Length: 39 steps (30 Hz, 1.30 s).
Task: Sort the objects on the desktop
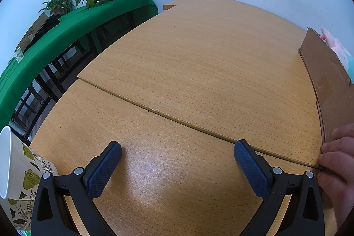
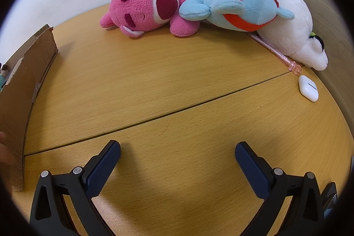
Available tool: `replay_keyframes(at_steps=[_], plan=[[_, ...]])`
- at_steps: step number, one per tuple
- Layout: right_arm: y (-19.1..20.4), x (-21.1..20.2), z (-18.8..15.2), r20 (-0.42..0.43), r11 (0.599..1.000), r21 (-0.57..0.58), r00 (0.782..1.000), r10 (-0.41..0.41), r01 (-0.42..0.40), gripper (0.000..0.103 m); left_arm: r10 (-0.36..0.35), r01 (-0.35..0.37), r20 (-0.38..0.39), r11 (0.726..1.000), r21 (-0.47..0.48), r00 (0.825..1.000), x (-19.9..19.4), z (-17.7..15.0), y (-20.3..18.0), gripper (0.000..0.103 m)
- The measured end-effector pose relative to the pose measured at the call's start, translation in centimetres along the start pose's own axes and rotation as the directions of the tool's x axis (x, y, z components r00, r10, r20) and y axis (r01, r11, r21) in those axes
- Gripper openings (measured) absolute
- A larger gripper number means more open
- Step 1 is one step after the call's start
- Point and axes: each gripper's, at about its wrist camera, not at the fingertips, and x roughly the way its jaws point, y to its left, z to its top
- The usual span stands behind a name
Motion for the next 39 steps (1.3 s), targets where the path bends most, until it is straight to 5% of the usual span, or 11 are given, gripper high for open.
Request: replay_keyframes(at_steps=[39], plan=[[0.15, -0.09, 0.04, 0.001, 1.000, 0.000, 1.000, 0.000, 0.000, 0.103, 0.001, -0.001, 0.001, 1.000, -0.002, 1.000, -0.08, -0.02, -0.07, 0.103]])
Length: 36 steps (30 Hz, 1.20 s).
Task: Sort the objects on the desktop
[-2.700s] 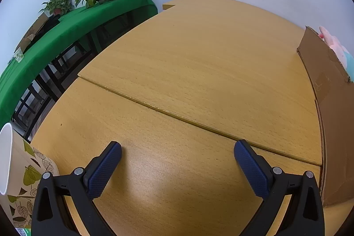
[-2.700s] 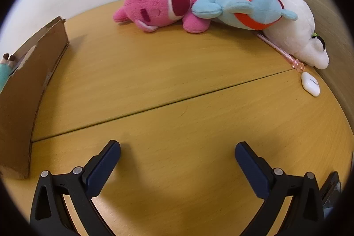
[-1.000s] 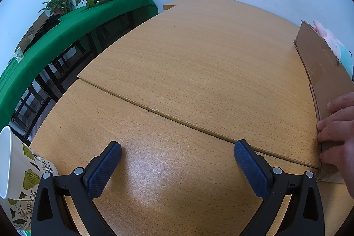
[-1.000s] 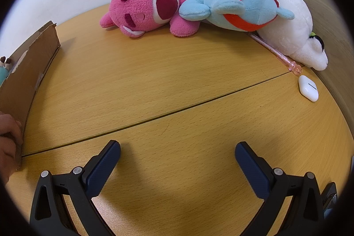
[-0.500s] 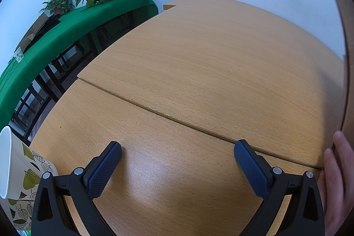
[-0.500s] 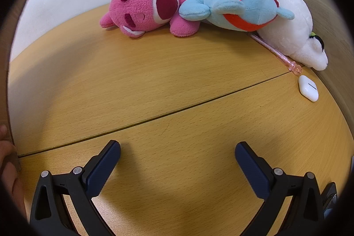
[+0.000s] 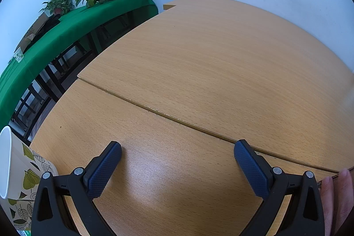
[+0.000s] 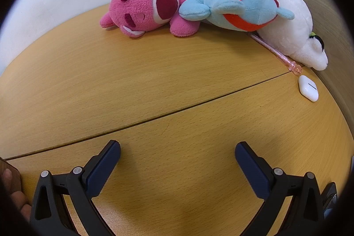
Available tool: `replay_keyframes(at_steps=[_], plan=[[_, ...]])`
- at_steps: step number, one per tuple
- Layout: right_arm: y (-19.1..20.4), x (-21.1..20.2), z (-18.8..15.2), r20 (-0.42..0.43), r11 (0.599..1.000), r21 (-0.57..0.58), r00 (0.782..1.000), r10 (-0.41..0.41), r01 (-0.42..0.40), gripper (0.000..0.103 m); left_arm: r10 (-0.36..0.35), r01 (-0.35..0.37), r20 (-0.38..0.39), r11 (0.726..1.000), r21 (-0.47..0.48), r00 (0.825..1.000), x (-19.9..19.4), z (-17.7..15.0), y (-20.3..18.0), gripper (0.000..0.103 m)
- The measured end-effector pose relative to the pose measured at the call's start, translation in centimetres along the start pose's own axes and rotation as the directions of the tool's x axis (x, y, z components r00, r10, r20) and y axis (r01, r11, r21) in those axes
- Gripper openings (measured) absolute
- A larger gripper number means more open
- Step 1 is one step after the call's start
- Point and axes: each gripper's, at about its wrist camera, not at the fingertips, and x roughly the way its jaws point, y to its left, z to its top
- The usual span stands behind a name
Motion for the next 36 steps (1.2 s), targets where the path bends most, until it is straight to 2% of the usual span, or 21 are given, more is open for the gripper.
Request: replay_keyframes(at_steps=[36], plan=[[0.09, 0.40, 0.14, 0.001, 1.000, 0.001, 1.000, 0.001, -0.001, 0.103, 0.001, -0.001, 0.000, 1.000, -0.002, 1.000, -0.06, 0.04, -0.02, 0.103]])
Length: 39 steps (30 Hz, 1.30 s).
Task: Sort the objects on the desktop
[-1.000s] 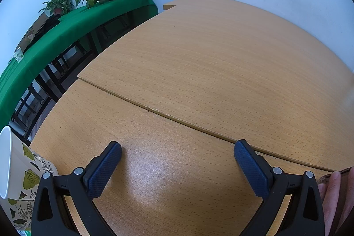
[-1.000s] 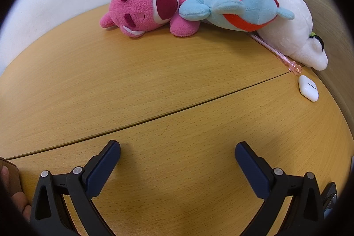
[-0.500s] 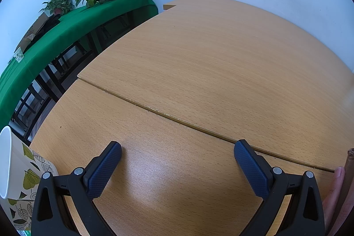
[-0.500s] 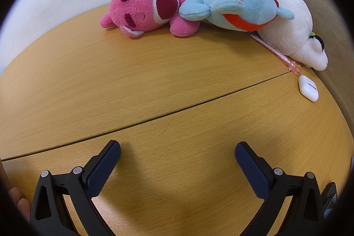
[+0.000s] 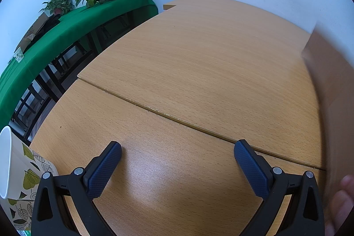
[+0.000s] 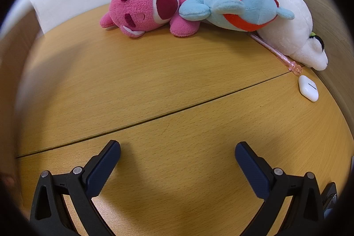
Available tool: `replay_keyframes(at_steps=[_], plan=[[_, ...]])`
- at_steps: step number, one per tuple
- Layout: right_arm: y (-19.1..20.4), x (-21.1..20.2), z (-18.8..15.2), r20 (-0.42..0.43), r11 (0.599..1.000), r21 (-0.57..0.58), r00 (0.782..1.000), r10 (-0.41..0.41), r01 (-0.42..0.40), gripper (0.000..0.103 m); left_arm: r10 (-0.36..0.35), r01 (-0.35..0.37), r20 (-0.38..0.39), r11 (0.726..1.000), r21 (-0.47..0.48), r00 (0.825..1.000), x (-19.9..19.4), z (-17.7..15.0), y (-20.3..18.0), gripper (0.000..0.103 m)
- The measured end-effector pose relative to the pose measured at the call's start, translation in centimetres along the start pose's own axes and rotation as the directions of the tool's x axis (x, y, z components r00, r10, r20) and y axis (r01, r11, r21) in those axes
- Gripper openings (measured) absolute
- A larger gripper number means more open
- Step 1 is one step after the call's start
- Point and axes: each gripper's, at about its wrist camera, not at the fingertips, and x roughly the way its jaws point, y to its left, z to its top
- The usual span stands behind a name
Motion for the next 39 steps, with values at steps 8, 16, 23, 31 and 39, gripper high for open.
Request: replay_keyframes(at_steps=[8, 16, 23, 31, 39], plan=[[0.23, 0.28, 0.08, 0.001, 1.000, 0.000, 1.000, 0.000, 0.000, 0.103, 0.000, 0.000, 0.000, 1.000, 0.000, 1.000, 0.08, 0.03, 0.00, 0.103], [0.22, 0.32, 0.07, 0.001, 1.000, 0.000, 1.000, 0.001, -0.001, 0.103, 0.001, -0.001, 0.000, 1.000, -0.001, 1.000, 0.01, -0.03, -0.04, 0.103], [0.23, 0.30, 0.07, 0.001, 1.000, 0.000, 1.000, 0.001, -0.001, 0.103, 0.001, -0.001, 0.001, 1.000, -0.001, 1.000, 0.05, 0.02, -0.02, 0.103], [0.21, 0.35, 0.06, 0.001, 1.000, 0.000, 1.000, 0.001, -0.001, 0.103, 0.001, -0.001, 0.001, 1.000, -0.002, 1.000, 0.04, 0.03, -0.04, 0.103], [0.23, 0.32, 0.05, 0.001, 1.000, 0.000, 1.000, 0.001, -0.001, 0.103, 0.001, -0.001, 0.001, 1.000, -0.002, 1.000, -0.01, -0.05, -0.04, 0.103]])
